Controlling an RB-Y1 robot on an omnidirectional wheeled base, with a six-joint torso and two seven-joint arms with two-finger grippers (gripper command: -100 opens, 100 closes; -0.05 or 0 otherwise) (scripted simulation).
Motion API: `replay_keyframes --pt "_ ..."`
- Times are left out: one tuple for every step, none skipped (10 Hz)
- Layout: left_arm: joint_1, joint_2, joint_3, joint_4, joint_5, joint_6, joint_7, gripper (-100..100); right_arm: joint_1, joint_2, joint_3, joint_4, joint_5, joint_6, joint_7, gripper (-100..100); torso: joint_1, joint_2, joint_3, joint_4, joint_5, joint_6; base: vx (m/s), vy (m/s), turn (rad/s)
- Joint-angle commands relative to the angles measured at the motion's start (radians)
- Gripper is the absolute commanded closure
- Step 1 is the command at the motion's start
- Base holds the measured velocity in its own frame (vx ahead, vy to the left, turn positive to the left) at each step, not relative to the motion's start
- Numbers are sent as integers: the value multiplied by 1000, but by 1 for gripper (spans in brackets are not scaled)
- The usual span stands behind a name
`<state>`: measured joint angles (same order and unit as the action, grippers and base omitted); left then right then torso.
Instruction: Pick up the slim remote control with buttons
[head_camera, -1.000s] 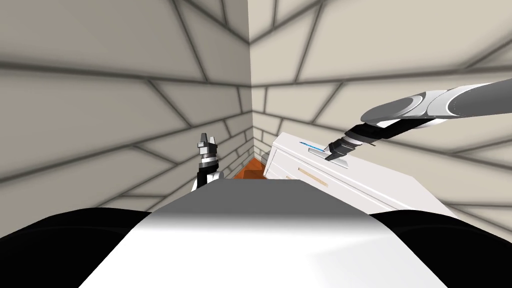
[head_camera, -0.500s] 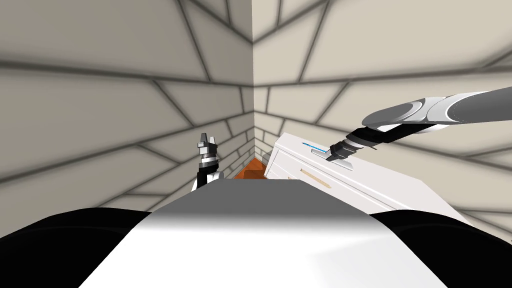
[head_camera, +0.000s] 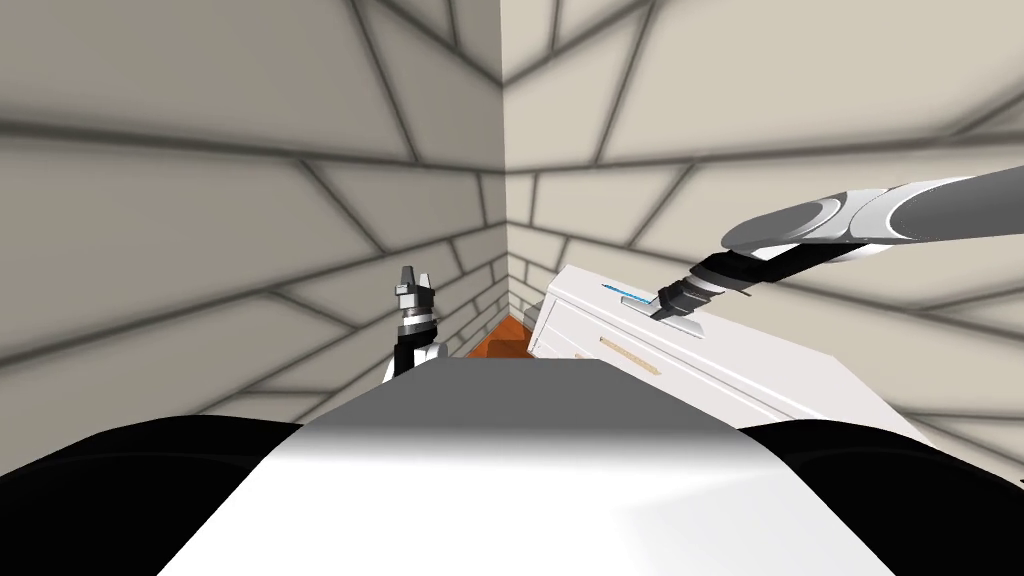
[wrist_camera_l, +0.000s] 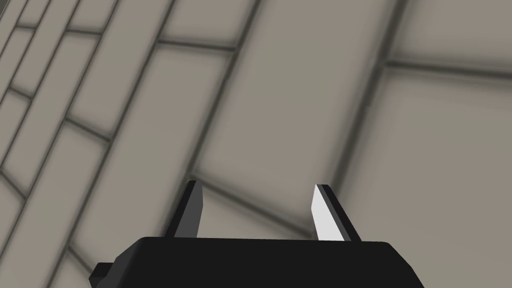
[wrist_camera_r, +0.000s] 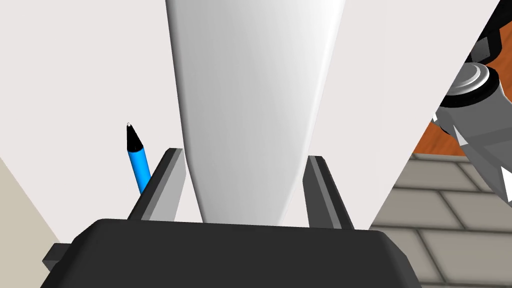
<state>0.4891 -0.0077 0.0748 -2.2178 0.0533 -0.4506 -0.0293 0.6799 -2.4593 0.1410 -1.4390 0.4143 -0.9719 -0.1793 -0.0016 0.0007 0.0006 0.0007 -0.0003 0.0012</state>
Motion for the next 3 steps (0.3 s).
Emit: replay_keyframes --pt "0 0 0 0 0 0 0 0 -28 -27 0 -3 -10 -26 -13 100 0 0 0 0 0 0 -19 -48 -88" --pt "0 0 0 0 0 0 0 0 -17 -17 -2 0 -7 -17 -7 100 -1 1 1 0 0 0 -8 -23 -7" --pt "0 0 0 0 0 0 0 0 -20 -19 -2 1 -7 -20 -9 0 -1 1 0 0 -1 0 0 0 0"
